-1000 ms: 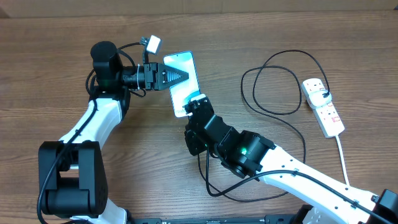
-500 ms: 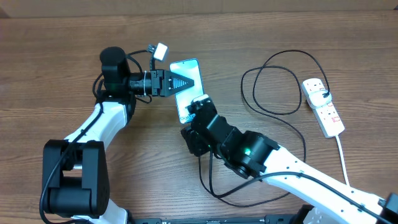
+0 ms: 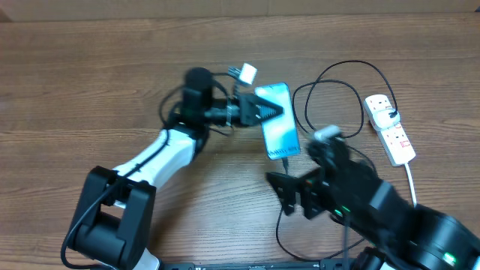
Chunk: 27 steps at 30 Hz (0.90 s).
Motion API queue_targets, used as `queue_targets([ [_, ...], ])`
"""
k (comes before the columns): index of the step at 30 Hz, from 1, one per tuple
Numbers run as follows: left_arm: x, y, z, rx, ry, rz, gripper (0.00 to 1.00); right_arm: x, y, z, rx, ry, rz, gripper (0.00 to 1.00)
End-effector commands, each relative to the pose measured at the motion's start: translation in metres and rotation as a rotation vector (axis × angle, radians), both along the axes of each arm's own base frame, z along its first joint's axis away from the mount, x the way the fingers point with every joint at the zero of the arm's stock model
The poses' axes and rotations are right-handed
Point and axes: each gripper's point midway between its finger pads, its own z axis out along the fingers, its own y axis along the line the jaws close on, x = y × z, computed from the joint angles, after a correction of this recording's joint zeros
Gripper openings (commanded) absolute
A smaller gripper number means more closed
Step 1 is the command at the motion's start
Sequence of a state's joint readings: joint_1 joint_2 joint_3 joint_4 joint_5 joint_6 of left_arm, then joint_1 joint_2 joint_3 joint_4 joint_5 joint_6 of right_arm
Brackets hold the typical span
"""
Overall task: Plug charger to phone and switch on socket
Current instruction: 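Lower the phone flat onto the table with left gripper, release right gripper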
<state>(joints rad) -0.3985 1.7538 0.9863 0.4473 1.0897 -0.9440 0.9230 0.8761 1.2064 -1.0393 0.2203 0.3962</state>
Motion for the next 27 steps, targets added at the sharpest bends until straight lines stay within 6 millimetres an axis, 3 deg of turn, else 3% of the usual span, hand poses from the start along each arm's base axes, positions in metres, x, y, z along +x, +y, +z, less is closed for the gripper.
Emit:
queue_targets([
  [1,0.007,0.0,-0.017,0.114,-0.089,0.038,0.04,0.002,-0.025,0.012,-0.016,-0.059,-0.082,1.0],
  [4,-0.002,0.017,-0.048,0.237,-0.091,0.002,0.04,0.0,-0.028,0.009,-0.031,-0.049,-0.082,1.0],
  [8,-0.001,0.063,-0.094,0.455,-0.033,0.055,0.04,0.004,-0.023,-0.001,-0.027,-0.025,-0.099,1.0],
  [10,-0.003,0.082,-0.107,0.518,-0.006,0.069,0.04,0.006,-0.02,-0.007,-0.021,0.001,-0.117,1.0],
  [23,-0.008,0.132,-0.125,0.615,0.022,0.069,0.08,0.024,0.004,-0.047,-0.127,0.118,-0.147,1.0],
  [27,-0.01,0.139,-0.131,0.636,0.052,0.08,0.1,0.027,0.008,-0.055,-0.142,0.142,-0.161,1.0],
])
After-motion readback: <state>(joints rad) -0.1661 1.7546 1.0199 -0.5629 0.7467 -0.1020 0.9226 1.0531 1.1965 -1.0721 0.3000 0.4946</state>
